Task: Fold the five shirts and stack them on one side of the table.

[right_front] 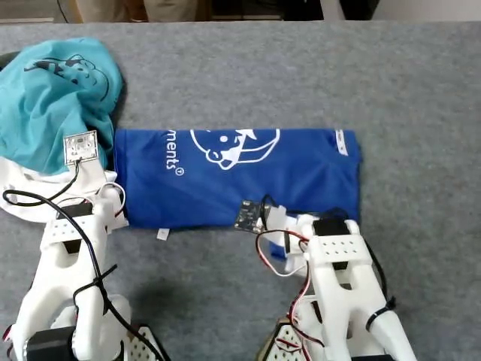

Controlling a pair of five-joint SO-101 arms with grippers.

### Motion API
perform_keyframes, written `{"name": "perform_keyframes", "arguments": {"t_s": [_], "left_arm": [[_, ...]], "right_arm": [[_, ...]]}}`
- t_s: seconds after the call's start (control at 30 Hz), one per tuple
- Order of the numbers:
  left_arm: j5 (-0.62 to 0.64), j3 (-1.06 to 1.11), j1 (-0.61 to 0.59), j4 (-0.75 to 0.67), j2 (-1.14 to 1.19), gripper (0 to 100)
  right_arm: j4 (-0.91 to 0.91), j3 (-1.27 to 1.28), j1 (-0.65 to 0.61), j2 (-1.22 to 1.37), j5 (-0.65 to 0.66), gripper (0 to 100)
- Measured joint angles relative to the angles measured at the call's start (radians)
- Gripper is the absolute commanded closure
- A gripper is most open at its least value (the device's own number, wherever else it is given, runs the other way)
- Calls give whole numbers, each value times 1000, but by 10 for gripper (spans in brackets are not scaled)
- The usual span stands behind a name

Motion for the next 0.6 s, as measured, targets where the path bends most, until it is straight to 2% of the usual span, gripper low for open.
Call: {"name": "perform_keyframes", "arguments": {"t_s": [0.3, 0.43, 0.6], "left_arm": [[0, 0, 0, 0, 0, 980], [0, 0, 0, 0, 0, 980], [-2, 12, 0, -6, 0, 980]], "right_arm": [[-15, -38, 21, 12, -11, 997], [31, -181, 86, 14, -32, 997], [71, -353, 78, 14, -34, 997]]}}
